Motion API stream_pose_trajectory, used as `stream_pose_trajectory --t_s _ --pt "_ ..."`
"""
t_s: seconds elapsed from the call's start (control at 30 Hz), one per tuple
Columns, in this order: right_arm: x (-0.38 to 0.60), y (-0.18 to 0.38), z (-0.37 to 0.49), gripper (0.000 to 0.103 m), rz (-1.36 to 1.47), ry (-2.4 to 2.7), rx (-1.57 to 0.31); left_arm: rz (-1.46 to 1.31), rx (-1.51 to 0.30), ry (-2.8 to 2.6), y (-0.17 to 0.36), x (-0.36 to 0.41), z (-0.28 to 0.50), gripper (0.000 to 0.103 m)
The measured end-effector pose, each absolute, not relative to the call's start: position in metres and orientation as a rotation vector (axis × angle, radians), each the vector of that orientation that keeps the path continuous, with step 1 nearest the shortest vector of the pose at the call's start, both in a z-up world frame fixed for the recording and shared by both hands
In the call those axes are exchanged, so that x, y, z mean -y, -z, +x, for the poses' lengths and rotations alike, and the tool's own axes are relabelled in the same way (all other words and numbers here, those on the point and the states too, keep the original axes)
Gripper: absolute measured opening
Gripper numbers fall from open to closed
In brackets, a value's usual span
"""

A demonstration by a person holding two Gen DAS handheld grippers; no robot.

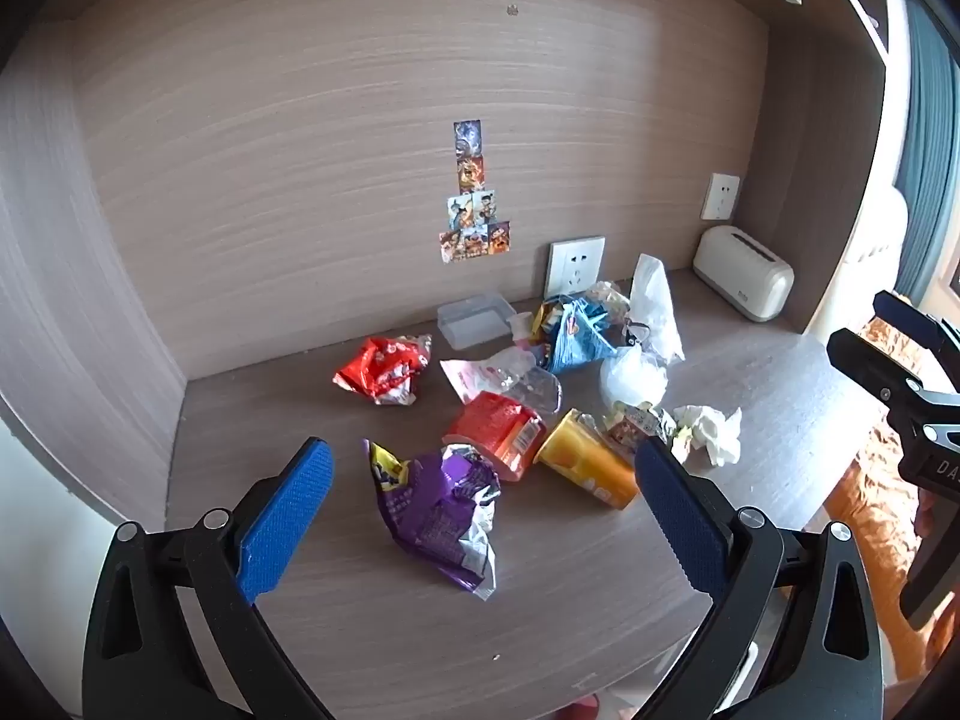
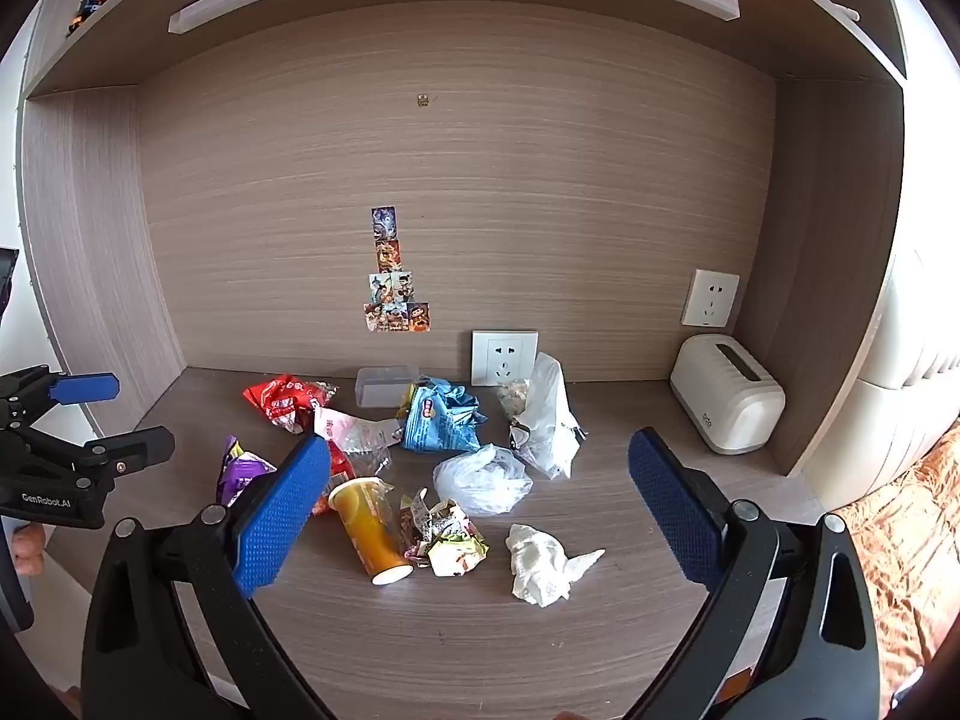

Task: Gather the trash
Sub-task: 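Move both tools toward the trash on the desk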

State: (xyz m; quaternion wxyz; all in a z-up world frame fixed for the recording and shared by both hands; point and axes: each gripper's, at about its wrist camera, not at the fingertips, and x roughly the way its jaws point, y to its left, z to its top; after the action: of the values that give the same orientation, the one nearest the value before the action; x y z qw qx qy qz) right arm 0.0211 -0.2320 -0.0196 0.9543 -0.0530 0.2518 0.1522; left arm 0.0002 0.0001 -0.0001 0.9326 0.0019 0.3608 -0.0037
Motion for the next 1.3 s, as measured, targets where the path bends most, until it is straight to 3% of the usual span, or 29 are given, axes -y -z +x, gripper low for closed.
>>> stream_pose_trajectory --t_s 1.3 --pt "0.233 0.016 0.026 0.099 -0.102 -0.313 -0.523 0.005 -0.748 0.026 0.008 0.007 0.003 0.098"
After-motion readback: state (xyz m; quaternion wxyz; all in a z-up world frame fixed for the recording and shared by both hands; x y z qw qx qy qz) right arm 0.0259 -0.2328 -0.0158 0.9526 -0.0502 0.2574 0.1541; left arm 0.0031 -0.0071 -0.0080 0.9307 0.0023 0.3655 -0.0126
